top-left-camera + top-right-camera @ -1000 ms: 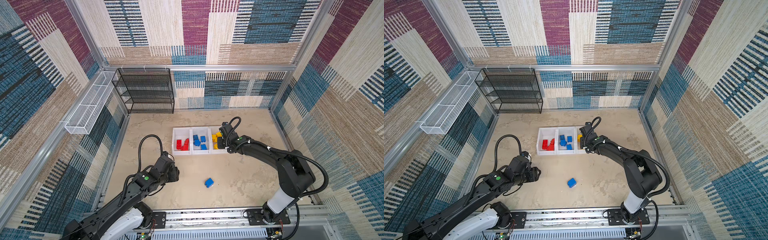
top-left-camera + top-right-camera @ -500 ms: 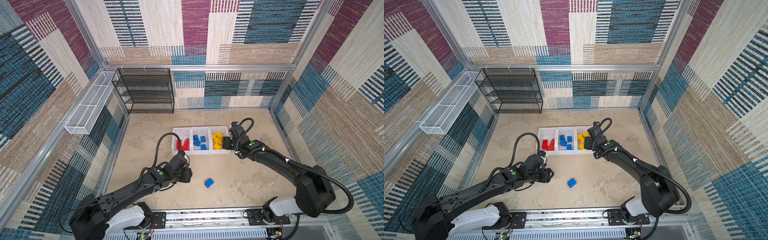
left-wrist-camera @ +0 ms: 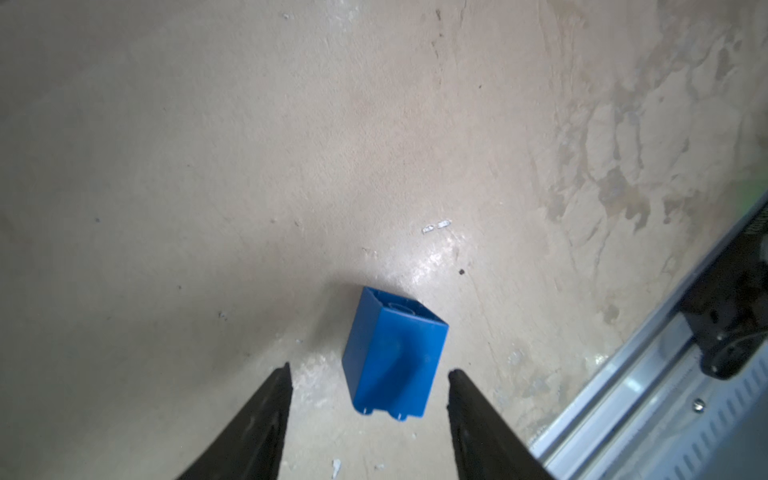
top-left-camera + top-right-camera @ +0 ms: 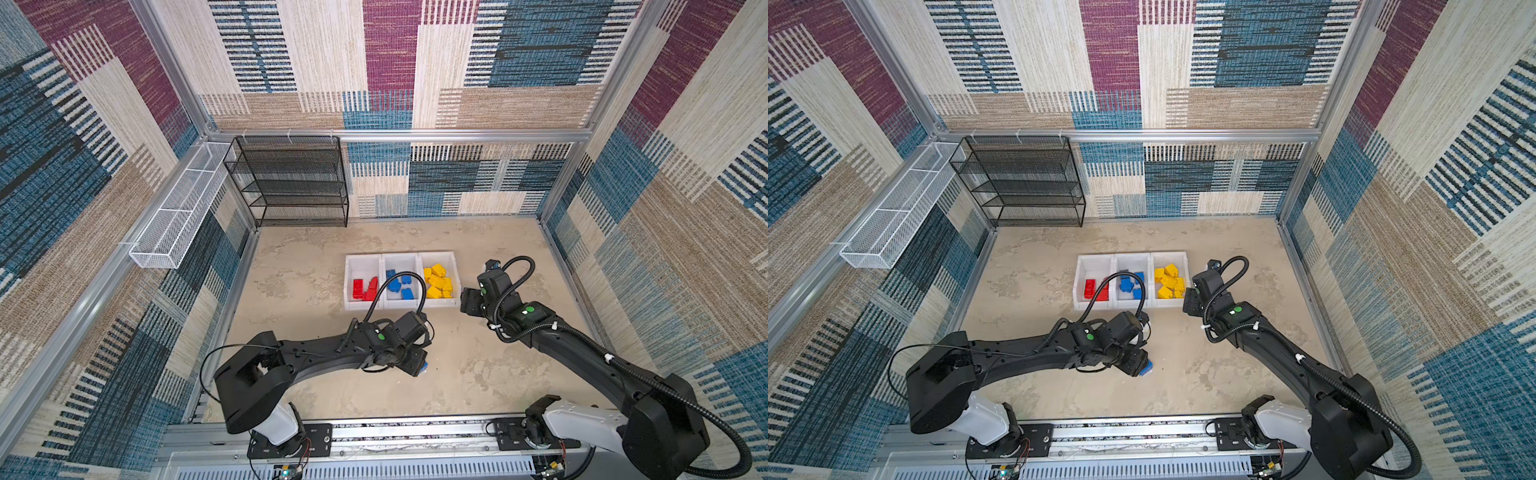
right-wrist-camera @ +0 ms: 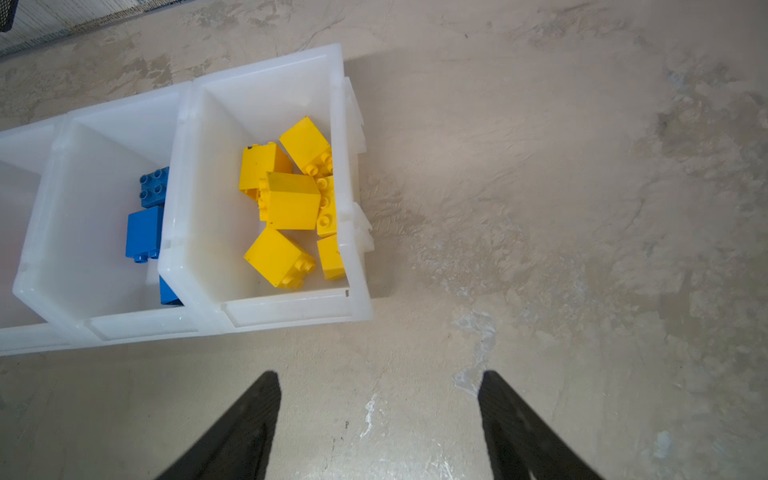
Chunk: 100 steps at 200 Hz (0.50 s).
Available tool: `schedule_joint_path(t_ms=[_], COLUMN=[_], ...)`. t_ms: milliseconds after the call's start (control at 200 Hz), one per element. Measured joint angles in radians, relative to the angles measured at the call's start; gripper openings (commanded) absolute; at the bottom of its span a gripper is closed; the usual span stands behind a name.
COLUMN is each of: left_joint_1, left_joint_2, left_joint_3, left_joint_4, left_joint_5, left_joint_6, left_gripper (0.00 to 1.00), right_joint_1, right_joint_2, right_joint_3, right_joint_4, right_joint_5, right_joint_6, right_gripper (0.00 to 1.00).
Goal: Sort the legos into containers by color
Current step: 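Grasp the last blue brick on the table with the left gripper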
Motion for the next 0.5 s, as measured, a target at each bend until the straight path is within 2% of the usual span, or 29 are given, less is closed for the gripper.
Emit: schedule_joint_path(t_ms=[155,501], left_joint_1=[-0.028,-0.036], left_joint_2=[0.068,0.131], left_joint_3=[0.039,0.06], left_joint_4=[-0.003,-0.011], left_joint_5=[0.001,-0.005], left_joint_6=[0.026,0.051], left_gripper=[0.59,0.37], right_joint_1=[-0.005,-0.006], right_joint_2=[-0.01,-0.028], right_joint_3=[-0.008,-0.029], right_joint_4=[-0.004,-0.009], right_joint_5=[0.0,0.0], right_joint_6=[0.003,0.003], right_gripper=[0.78,0.77])
